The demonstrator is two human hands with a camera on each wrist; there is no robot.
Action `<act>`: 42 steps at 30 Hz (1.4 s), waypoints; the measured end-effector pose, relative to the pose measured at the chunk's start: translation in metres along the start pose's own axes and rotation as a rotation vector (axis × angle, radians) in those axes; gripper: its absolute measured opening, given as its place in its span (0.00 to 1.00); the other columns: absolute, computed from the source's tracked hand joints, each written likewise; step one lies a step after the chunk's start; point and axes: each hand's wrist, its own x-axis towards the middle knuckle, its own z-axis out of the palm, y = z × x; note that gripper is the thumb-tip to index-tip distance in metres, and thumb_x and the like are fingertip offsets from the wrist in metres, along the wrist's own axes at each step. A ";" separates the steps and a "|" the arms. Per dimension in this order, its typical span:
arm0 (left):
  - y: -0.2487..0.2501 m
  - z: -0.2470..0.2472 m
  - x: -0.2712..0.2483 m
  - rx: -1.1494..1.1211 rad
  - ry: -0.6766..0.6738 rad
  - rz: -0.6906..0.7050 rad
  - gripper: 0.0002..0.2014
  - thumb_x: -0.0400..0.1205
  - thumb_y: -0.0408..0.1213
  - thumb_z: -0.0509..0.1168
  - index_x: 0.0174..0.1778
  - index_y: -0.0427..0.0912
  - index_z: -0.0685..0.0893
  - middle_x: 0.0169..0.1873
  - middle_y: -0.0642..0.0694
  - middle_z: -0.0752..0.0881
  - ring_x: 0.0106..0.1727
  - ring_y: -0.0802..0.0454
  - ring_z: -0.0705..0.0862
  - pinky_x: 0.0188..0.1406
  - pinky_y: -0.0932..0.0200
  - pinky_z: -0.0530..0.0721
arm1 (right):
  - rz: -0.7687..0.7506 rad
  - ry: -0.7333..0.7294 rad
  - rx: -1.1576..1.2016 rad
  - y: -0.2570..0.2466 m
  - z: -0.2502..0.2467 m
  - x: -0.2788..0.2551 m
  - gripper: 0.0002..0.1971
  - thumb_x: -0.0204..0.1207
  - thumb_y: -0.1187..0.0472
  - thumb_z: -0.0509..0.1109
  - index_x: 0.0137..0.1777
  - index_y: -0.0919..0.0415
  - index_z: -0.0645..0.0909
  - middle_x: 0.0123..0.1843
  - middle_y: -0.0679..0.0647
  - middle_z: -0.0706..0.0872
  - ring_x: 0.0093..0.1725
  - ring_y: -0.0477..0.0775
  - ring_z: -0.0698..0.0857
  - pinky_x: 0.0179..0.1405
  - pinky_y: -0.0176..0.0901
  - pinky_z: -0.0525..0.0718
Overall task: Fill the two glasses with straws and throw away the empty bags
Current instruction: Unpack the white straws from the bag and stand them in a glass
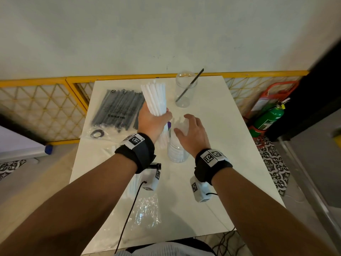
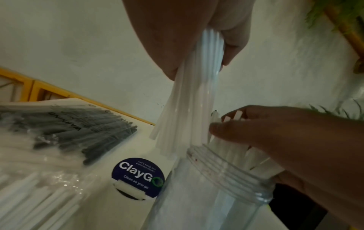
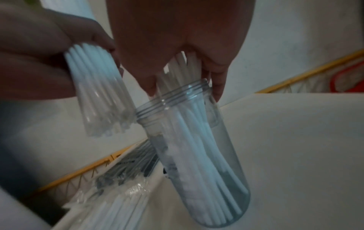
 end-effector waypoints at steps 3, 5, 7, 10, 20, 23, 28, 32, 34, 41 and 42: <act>0.004 0.006 0.008 -0.057 0.014 0.013 0.15 0.69 0.31 0.76 0.50 0.33 0.84 0.39 0.43 0.86 0.39 0.53 0.88 0.35 0.60 0.85 | 0.032 0.029 0.054 0.002 -0.004 0.003 0.24 0.78 0.56 0.71 0.73 0.59 0.73 0.68 0.61 0.82 0.64 0.64 0.82 0.59 0.45 0.78; 0.009 0.012 0.012 -0.072 -0.013 0.025 0.17 0.67 0.34 0.76 0.49 0.33 0.84 0.39 0.44 0.87 0.43 0.48 0.89 0.38 0.53 0.88 | 0.037 0.028 0.076 0.004 -0.004 0.005 0.22 0.79 0.57 0.71 0.71 0.60 0.74 0.66 0.61 0.84 0.63 0.63 0.83 0.60 0.44 0.77; 0.014 0.019 0.013 -0.096 -0.049 0.042 0.17 0.68 0.33 0.76 0.50 0.32 0.84 0.40 0.43 0.87 0.45 0.46 0.89 0.41 0.53 0.89 | 0.043 0.020 0.091 0.005 -0.003 0.006 0.20 0.79 0.59 0.70 0.70 0.60 0.75 0.64 0.61 0.85 0.63 0.63 0.83 0.60 0.44 0.77; 0.014 0.031 0.007 -0.077 -0.094 0.069 0.18 0.69 0.31 0.77 0.53 0.31 0.84 0.43 0.39 0.87 0.45 0.49 0.89 0.39 0.62 0.87 | 0.075 -0.004 0.127 0.007 -0.005 0.007 0.19 0.79 0.63 0.67 0.70 0.57 0.75 0.62 0.60 0.86 0.63 0.61 0.82 0.58 0.39 0.74; 0.005 0.038 0.027 -0.148 -0.065 0.008 0.17 0.67 0.31 0.76 0.51 0.32 0.84 0.38 0.45 0.87 0.43 0.48 0.89 0.46 0.50 0.91 | 0.172 -0.104 0.312 0.010 -0.019 0.007 0.15 0.83 0.61 0.63 0.68 0.49 0.79 0.60 0.47 0.85 0.57 0.47 0.80 0.55 0.36 0.73; -0.005 0.037 0.026 -0.173 -0.062 -0.007 0.15 0.67 0.30 0.75 0.49 0.32 0.85 0.38 0.45 0.86 0.41 0.49 0.88 0.43 0.53 0.88 | 0.192 -0.120 0.342 0.008 -0.018 0.008 0.15 0.84 0.61 0.62 0.68 0.48 0.79 0.60 0.46 0.84 0.58 0.46 0.79 0.54 0.35 0.72; -0.023 0.044 0.013 -0.081 -0.012 0.012 0.18 0.66 0.36 0.76 0.51 0.37 0.85 0.40 0.48 0.88 0.43 0.52 0.89 0.41 0.55 0.89 | 0.256 -0.117 0.440 0.004 -0.019 0.005 0.15 0.86 0.56 0.58 0.69 0.49 0.78 0.61 0.49 0.85 0.60 0.49 0.81 0.58 0.40 0.75; -0.033 0.049 -0.003 -0.002 -0.008 0.089 0.18 0.67 0.37 0.78 0.50 0.40 0.84 0.42 0.46 0.90 0.46 0.51 0.90 0.45 0.52 0.91 | 0.247 -0.134 0.433 0.000 -0.019 0.002 0.16 0.86 0.51 0.56 0.69 0.49 0.76 0.61 0.51 0.87 0.60 0.51 0.84 0.60 0.46 0.82; -0.034 0.049 -0.009 0.048 -0.017 0.133 0.18 0.67 0.39 0.79 0.50 0.43 0.83 0.44 0.47 0.89 0.48 0.50 0.89 0.47 0.51 0.91 | 0.232 -0.130 0.422 -0.001 -0.019 0.001 0.15 0.85 0.52 0.56 0.69 0.50 0.76 0.60 0.51 0.87 0.59 0.52 0.85 0.59 0.47 0.83; -0.050 0.041 -0.022 0.253 0.039 0.251 0.20 0.68 0.42 0.81 0.53 0.47 0.83 0.55 0.60 0.72 0.66 0.50 0.73 0.63 0.56 0.75 | 0.135 -0.143 0.301 0.006 -0.015 -0.005 0.15 0.87 0.54 0.54 0.71 0.50 0.70 0.62 0.56 0.85 0.58 0.56 0.85 0.60 0.51 0.83; -0.053 0.040 -0.022 0.233 0.041 0.268 0.21 0.69 0.42 0.82 0.54 0.48 0.82 0.51 0.66 0.72 0.64 0.53 0.73 0.62 0.57 0.75 | 0.124 -0.145 0.297 0.006 -0.015 -0.006 0.15 0.87 0.54 0.53 0.70 0.51 0.70 0.61 0.57 0.85 0.58 0.56 0.85 0.59 0.51 0.83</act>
